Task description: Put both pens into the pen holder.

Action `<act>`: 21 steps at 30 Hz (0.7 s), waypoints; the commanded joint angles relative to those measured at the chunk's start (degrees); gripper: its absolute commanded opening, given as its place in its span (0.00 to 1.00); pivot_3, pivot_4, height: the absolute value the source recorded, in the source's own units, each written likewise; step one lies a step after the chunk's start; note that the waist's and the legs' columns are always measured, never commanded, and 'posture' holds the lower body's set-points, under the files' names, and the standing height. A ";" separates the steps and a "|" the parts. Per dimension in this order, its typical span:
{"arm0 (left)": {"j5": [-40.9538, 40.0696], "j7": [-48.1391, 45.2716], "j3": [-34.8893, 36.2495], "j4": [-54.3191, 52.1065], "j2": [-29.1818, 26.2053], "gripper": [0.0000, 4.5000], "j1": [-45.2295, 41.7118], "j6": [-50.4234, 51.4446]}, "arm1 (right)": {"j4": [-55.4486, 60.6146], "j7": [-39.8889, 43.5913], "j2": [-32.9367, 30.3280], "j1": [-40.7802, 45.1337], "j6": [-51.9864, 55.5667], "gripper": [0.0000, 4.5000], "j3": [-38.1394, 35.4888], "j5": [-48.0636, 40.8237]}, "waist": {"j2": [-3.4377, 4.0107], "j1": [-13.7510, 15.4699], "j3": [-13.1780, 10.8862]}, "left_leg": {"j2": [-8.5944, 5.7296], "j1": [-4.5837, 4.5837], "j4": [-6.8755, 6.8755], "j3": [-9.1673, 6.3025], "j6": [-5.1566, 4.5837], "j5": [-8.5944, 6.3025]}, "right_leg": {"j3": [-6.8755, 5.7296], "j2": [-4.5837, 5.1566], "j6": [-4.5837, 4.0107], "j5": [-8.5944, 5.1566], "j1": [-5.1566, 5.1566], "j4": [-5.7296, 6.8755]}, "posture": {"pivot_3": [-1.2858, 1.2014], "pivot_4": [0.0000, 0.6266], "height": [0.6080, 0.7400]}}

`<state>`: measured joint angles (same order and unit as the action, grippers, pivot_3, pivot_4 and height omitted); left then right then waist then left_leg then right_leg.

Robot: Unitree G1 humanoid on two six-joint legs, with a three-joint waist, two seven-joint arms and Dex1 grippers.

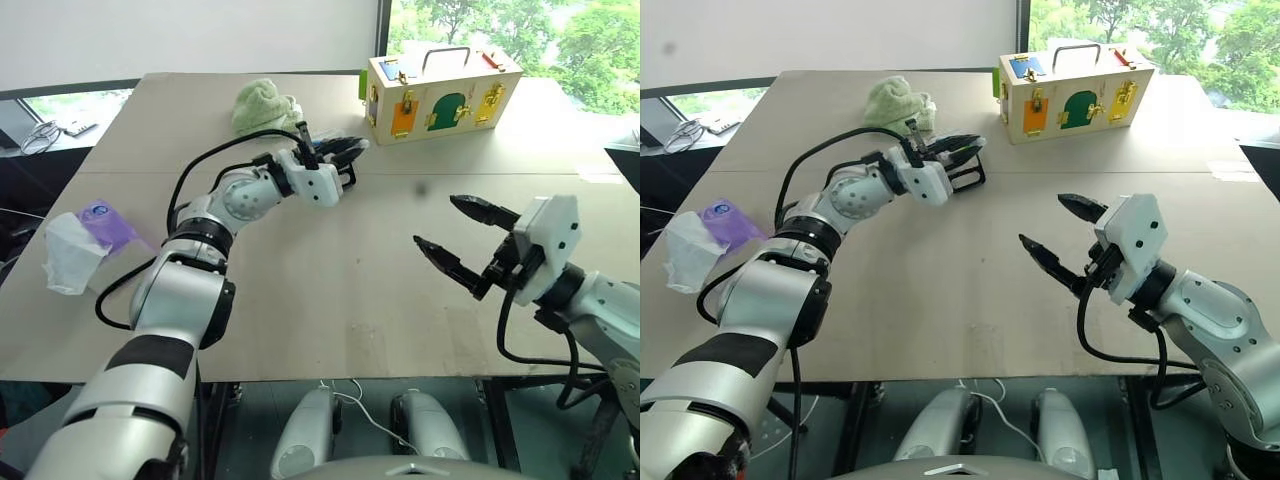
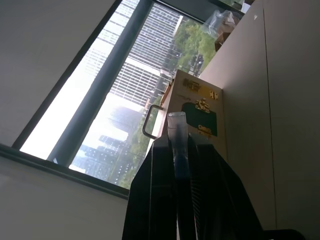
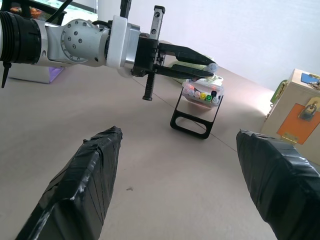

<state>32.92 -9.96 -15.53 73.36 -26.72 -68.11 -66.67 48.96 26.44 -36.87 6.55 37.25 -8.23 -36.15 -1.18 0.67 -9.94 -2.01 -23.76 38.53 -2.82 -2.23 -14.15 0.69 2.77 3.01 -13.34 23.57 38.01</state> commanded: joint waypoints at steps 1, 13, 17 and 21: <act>0.70 3.02 -0.88 0.98 -0.14 0.01 -2.61 2.60 | 3.01 -0.72 -0.70 -0.54 -0.81 0.87 -2.26 -0.16 | 0.00 0.00 0.00 | 0.00 0.00 0.00 0.00 0.00 0.00 | 0.00 0.00 0.00 0.00 0.00 0.00 | 0.52 0.24 1.00; -11.95 -8.35 4.32 0.87 0.72 0.99 -0.52 -0.65 | 4.22 -2.11 -1.31 -0.95 0.46 0.87 -1.80 -0.42 | 0.00 -0.06 0.00 | 0.01 0.00 0.00 0.00 0.00 0.00 | 0.00 0.00 0.00 0.00 0.00 0.00 | 0.52 0.24 1.00; -25.93 -21.79 9.93 -3.35 2.95 0.99 2.64 0.90 | 3.74 -1.87 -1.39 -0.32 0.61 0.87 -0.77 -0.42 | 0.00 -0.04 0.00 | 0.03 0.01 0.00 0.01 0.01 0.00 | 0.01 0.01 -0.01 0.00 0.00 0.00 | 0.52 0.24 1.00; -45.57 -34.92 15.06 -21.72 6.71 0.99 11.07 22.83 | 2.24 -1.09 -1.54 0.81 0.26 0.87 1.32 0.88 | 0.01 -0.19 0.00 | 0.06 0.01 0.05 0.01 0.01 0.01 | 0.03 0.02 -0.01 0.00 0.00 0.04 | 0.52 0.24 1.00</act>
<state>-4.44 -41.02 -2.63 60.29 -20.43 -58.76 -53.16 50.80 24.91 -37.88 6.63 38.38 -6.84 -35.84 -1.17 0.48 -9.93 -1.94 -23.78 38.60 -2.83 -2.22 -14.14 0.70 2.78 3.00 -13.34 23.57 38.02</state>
